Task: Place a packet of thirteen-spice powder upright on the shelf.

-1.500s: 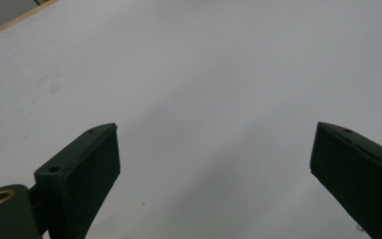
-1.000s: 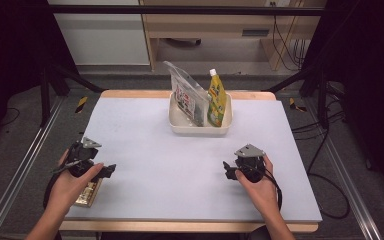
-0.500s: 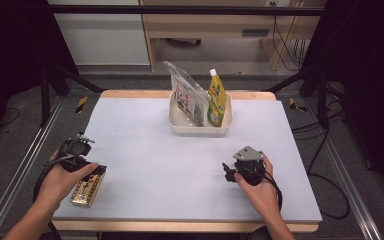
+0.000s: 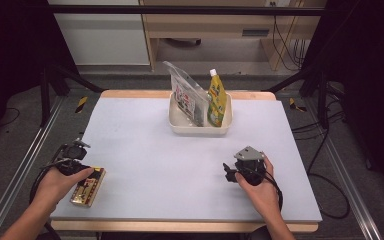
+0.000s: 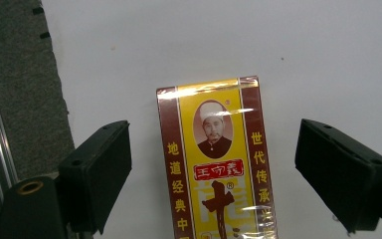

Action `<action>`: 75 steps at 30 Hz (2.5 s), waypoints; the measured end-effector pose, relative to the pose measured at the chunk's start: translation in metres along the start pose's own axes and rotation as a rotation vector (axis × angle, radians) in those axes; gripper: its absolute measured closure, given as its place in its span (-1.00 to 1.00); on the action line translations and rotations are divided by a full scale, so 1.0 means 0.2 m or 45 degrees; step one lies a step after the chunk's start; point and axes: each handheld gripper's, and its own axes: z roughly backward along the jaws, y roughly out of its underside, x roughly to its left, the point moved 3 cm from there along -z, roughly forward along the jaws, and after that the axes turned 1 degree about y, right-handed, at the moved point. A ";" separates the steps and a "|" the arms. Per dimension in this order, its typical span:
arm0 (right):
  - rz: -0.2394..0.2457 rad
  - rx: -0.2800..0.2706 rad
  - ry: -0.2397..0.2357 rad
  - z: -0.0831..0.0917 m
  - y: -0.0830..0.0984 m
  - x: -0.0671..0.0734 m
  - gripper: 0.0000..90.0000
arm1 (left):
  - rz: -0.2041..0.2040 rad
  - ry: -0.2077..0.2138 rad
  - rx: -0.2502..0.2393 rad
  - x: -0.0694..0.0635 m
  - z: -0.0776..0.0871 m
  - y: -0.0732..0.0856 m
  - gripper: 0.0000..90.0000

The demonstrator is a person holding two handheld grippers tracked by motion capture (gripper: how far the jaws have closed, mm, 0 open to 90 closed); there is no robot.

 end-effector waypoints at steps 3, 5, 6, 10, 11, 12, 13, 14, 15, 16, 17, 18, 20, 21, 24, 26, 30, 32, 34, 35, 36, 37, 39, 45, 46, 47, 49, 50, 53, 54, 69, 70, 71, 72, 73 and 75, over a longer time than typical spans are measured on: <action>-0.005 0.000 -0.005 0.00 0.00 0.00 -0.62 | -0.002 0.001 0.034 0.00 -0.03 0.04 -0.68; -0.008 -0.001 -0.007 0.00 0.00 0.00 -0.62 | -0.002 0.011 0.050 -0.01 -0.04 0.06 -0.68; -0.005 0.000 -0.005 0.00 0.00 0.00 -0.62 | -0.003 0.010 0.050 -0.02 -0.05 0.07 -0.68; 0.001 0.002 -0.009 0.00 0.00 0.00 -0.62 | -0.017 0.016 0.057 -0.04 -0.06 0.09 -0.68; 0.001 0.003 -0.011 0.00 0.00 0.01 -0.62 | -0.019 0.006 0.061 -0.04 -0.07 0.10 -0.68; -0.001 0.002 -0.011 0.00 0.00 0.01 -0.62 | -0.010 0.008 0.066 -0.04 -0.08 0.10 -0.68; 0.001 0.003 -0.013 0.00 0.00 0.01 -0.62 | 0.003 0.019 0.070 -0.04 -0.09 0.11 -0.68; 0.003 0.005 -0.013 0.00 0.00 0.01 -0.62 | 0.005 0.019 0.080 -0.04 -0.10 0.12 -0.68; 0.002 0.004 -0.015 0.00 0.00 0.01 -0.62 | 0.003 0.015 0.088 -0.04 -0.10 0.13 -0.68; 0.003 0.005 -0.016 0.00 0.00 0.01 -0.62 | 0.001 0.011 0.094 -0.03 -0.11 0.13 -0.68; 0.002 0.005 -0.017 0.00 0.00 0.01 -0.62 | 0.000 0.014 0.095 -0.03 -0.11 0.13 -0.66; 0.001 0.004 -0.018 0.00 0.00 0.01 -0.62 | 0.004 0.017 0.094 -0.03 -0.11 0.13 -0.65; -0.001 0.006 -0.017 0.00 0.00 0.00 -0.62 | 0.012 0.016 0.092 -0.03 -0.10 0.13 -0.65; -0.004 0.006 -0.016 0.00 0.00 0.00 -0.62 | 0.011 0.016 0.096 -0.02 -0.11 0.13 -0.63; -0.007 0.008 -0.016 0.00 0.00 0.00 -0.62 | 0.011 0.016 0.104 -0.02 -0.11 0.14 -0.58; -0.008 0.008 -0.018 0.00 0.00 0.00 -0.62 | 0.013 0.025 0.103 -0.01 -0.11 0.14 -0.51; -0.007 0.009 -0.018 0.00 0.00 0.00 -0.62 | -0.003 0.042 0.122 -0.01 -0.12 0.14 -0.38; -0.007 0.008 -0.019 0.00 0.00 0.00 -0.62 | -0.012 0.035 0.121 -0.02 -0.12 0.13 -0.37; -0.013 0.008 -0.016 0.00 0.00 0.00 -0.62 | -0.027 0.036 0.125 -0.02 -0.12 0.13 -0.35; -0.013 0.007 -0.017 0.00 0.00 0.00 -0.62 | -0.045 0.033 0.120 -0.03 -0.12 0.13 -0.34; -0.015 0.004 -0.015 0.00 0.00 0.00 -0.62 | -0.056 0.031 0.118 -0.03 -0.12 0.13 -0.33; -0.015 0.003 -0.016 0.00 0.00 0.00 -0.62 | -0.070 0.033 0.119 -0.03 -0.12 0.12 -0.32; -0.013 0.001 -0.014 0.00 0.00 0.00 -0.62 | -0.098 0.036 0.109 -0.04 -0.12 0.11 -0.32; -0.016 0.000 -0.014 0.00 0.00 0.00 -0.62 | -0.231 0.011 0.076 -0.10 -0.06 0.02 -0.31; -0.016 0.000 -0.016 0.00 0.00 0.00 -0.62 | -0.249 0.015 0.068 -0.11 -0.05 0.00 -0.31; -0.015 0.000 -0.016 0.00 0.00 0.00 -0.62 | -0.269 0.010 0.065 -0.12 -0.04 -0.02 -0.31; -0.022 -0.003 -0.022 -0.01 -0.01 0.00 -0.62 | -0.327 0.004 0.049 -0.15 -0.03 -0.07 -0.31; -0.025 -0.004 -0.026 -0.01 -0.01 -0.01 -0.62 | -0.353 0.000 0.046 -0.16 -0.02 -0.09 -0.31; -0.040 -0.004 -0.031 -0.02 -0.01 -0.01 -0.62 | -0.426 -0.010 0.022 -0.21 -0.01 -0.15 -0.31; -0.039 -0.004 -0.032 -0.02 -0.01 -0.01 -0.62 | -0.465 -0.019 0.015 -0.22 0.00 -0.18 -0.31; -0.133 -0.048 -0.120 0.01 -0.15 0.02 -0.64 | -0.745 0.012 -0.136 -0.53 0.04 -0.41 -0.31; -0.145 -0.058 -0.137 0.01 -0.17 0.03 -0.64 | -0.763 0.016 -0.142 -0.55 0.03 -0.42 -0.31; -0.161 -0.066 -0.150 0.01 -0.19 0.03 -0.63 | -0.777 0.021 -0.151 -0.58 0.02 -0.43 -0.31; -0.164 -0.080 -0.165 0.01 -0.21 0.03 -0.60 | -0.797 0.022 -0.159 -0.60 0.01 -0.44 -0.31; -0.177 -0.082 -0.177 0.02 -0.23 0.04 -0.57 | -0.814 0.023 -0.166 -0.62 0.01 -0.44 -0.31; -0.174 -0.072 -0.194 0.01 -0.29 0.06 -0.49 | -0.851 0.016 -0.185 -0.67 -0.01 -0.46 -0.31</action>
